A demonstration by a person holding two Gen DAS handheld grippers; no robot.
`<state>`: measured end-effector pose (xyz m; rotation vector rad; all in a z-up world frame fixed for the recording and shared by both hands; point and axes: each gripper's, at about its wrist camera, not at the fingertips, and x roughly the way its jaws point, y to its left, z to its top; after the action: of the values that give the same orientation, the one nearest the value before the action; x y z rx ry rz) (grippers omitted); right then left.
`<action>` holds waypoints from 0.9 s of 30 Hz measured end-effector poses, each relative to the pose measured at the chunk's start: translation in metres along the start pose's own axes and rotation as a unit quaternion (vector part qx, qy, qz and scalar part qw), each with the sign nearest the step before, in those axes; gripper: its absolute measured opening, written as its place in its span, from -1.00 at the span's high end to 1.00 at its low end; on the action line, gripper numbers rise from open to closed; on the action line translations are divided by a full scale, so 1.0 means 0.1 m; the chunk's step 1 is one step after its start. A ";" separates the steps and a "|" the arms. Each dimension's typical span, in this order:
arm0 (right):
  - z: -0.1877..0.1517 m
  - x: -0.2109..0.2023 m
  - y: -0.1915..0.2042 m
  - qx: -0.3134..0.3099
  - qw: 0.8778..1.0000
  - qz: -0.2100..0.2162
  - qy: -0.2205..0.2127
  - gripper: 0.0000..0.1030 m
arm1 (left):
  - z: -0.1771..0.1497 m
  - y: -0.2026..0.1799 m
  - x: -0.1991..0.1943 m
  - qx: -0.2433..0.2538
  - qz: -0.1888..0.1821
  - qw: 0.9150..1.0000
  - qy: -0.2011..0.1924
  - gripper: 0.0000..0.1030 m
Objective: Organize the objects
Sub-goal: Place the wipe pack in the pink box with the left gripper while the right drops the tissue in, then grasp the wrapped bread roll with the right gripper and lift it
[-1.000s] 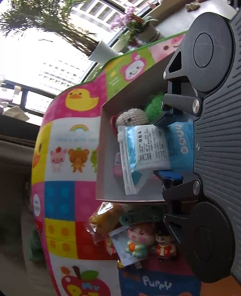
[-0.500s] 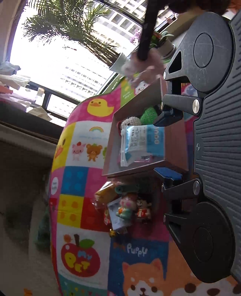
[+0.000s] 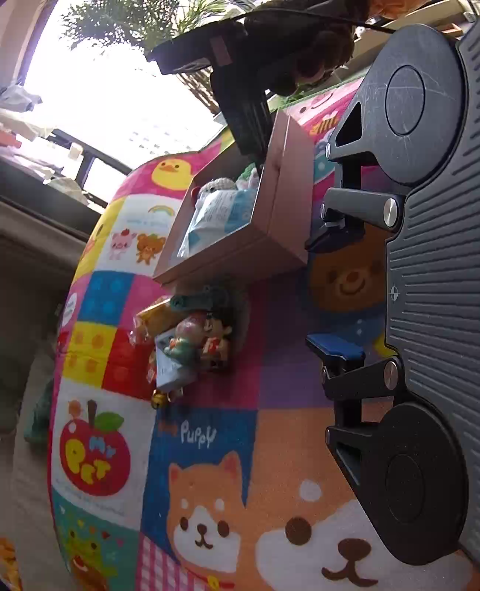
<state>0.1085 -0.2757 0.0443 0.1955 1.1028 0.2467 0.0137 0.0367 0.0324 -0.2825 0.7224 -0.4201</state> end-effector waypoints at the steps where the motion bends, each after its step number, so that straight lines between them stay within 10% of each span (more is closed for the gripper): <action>1: 0.01 -0.01 0.03 -0.007 1.000 -0.005 0.003 0.72 | 0.02 0.06 0.00 -0.008 0.007 1.000 -0.006 -0.03; 7: 0.23 -0.56 0.48 -0.093 0.990 -0.069 -0.082 -0.10 | 0.22 0.55 -0.02 -0.044 0.069 0.995 -0.063 -0.02; 14: 1.08 -0.16 1.45 -0.148 0.983 -0.054 -0.092 -0.47 | 0.13 0.99 0.00 -0.132 0.072 0.984 -0.100 0.03; 27: 1.82 1.38 1.50 -0.008 0.993 -0.115 -0.039 -0.29 | 0.09 1.07 -0.03 -0.159 0.040 0.980 -0.112 0.04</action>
<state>0.3163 -0.0978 0.0474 0.0610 1.0354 0.0412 0.0469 0.1335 -0.0012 -0.5895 0.5758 -0.1896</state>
